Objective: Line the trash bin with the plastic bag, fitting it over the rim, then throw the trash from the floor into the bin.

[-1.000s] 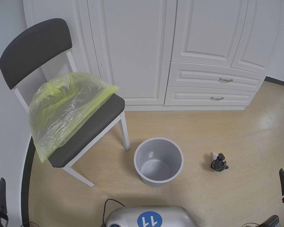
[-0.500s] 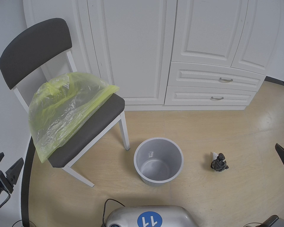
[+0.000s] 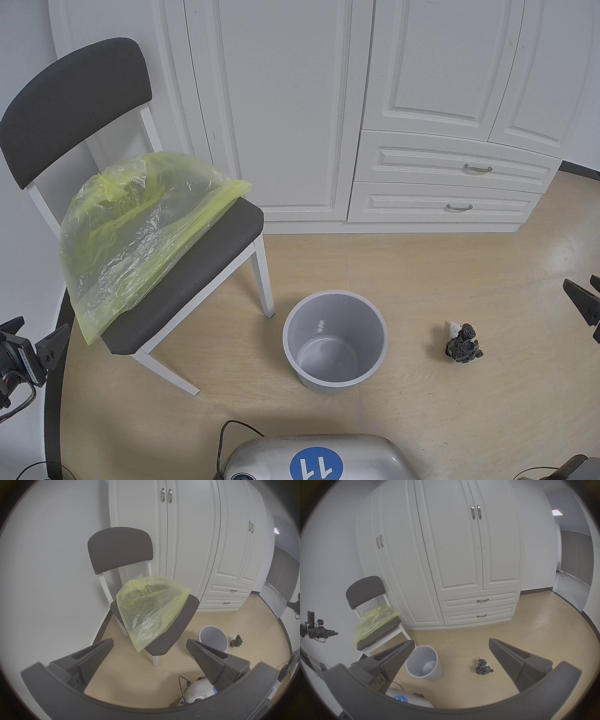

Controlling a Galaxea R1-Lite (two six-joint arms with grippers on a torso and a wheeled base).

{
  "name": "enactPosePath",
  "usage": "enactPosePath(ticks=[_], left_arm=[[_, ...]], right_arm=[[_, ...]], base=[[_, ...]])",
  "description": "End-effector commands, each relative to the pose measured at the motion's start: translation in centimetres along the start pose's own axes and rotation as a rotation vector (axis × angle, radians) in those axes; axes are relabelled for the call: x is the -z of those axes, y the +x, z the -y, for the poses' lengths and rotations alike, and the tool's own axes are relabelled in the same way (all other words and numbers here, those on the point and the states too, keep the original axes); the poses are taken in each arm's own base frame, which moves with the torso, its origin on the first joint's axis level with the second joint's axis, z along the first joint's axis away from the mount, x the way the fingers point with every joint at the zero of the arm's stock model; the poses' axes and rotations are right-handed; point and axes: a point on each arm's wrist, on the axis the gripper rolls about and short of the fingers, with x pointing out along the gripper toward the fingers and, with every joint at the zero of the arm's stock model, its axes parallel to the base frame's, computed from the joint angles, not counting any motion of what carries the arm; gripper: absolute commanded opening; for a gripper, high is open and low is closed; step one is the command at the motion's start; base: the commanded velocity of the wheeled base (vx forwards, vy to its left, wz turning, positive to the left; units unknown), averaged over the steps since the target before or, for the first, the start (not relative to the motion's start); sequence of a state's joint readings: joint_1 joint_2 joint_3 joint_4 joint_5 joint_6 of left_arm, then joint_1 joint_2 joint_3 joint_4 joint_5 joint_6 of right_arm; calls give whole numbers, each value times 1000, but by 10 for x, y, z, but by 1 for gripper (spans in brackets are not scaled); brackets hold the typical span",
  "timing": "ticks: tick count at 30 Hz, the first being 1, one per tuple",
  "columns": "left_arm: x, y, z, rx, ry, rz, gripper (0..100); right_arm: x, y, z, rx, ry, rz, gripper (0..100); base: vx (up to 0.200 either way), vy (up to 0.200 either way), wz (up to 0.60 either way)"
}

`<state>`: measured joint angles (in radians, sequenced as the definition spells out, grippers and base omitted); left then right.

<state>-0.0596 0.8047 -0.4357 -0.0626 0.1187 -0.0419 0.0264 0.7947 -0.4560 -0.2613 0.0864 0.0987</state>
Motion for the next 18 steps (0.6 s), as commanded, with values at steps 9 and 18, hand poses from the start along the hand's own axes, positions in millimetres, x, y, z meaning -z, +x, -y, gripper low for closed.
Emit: enactPosePath(ticks=[9,18], left_arm=[[-4,29,24,20,76,-40,100],[-1,31,43,28,139,-35,100]], right_arm=[[7,34,-10,45,43,-18,100],[13,54,-28,84,39,34,100]], base=[[0,0,0],[0,0,0]])
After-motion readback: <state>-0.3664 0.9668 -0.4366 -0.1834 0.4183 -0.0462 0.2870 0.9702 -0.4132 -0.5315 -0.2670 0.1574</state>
